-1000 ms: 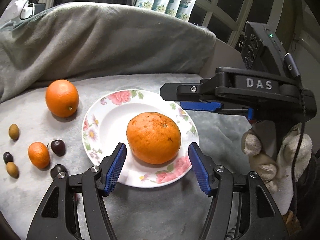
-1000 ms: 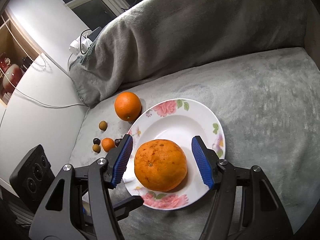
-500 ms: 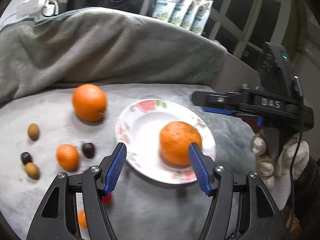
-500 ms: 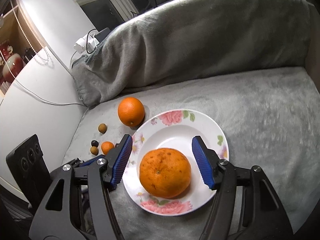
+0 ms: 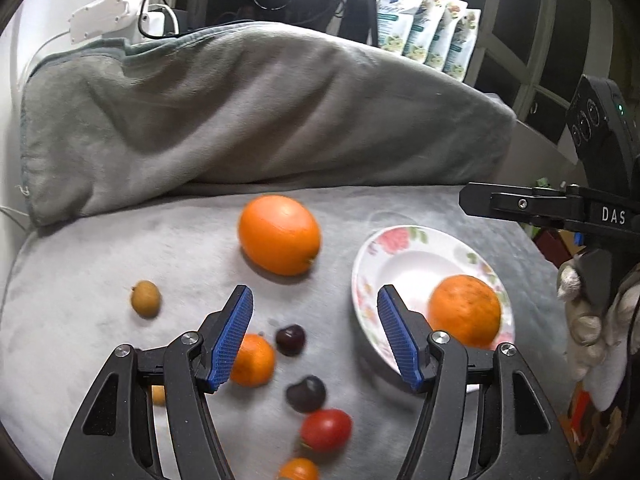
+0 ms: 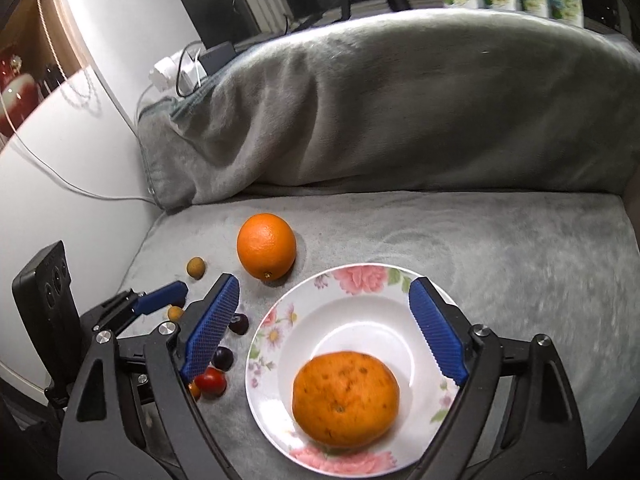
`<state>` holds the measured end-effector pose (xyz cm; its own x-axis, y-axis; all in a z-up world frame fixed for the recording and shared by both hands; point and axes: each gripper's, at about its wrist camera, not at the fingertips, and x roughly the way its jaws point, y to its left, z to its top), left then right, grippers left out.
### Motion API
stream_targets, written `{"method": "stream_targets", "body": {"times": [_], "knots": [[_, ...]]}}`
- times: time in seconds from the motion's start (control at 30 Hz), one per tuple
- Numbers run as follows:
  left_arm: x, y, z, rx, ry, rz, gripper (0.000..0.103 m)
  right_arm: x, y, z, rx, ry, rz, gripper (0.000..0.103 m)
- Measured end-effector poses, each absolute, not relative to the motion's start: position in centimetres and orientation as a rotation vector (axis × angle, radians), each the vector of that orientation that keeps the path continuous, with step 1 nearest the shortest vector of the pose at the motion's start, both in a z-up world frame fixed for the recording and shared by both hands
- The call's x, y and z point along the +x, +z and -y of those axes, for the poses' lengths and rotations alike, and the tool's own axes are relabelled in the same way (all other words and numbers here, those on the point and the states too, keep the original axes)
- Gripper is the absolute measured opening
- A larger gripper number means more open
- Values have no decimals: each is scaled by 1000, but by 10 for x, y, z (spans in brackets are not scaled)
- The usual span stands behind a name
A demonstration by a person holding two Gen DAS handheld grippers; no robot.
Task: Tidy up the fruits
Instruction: 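Move the right gripper to the second orange and grasp it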
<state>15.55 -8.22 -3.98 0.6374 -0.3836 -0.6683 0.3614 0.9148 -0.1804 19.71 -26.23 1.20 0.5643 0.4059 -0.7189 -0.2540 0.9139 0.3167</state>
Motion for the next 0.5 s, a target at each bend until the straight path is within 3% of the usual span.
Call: {"method": "stream_targets", "body": {"times": [0.5], "knots": [[204,-60,67,-100,-421,-836,70,265,-19,219,206,499,-1088,89]]}}
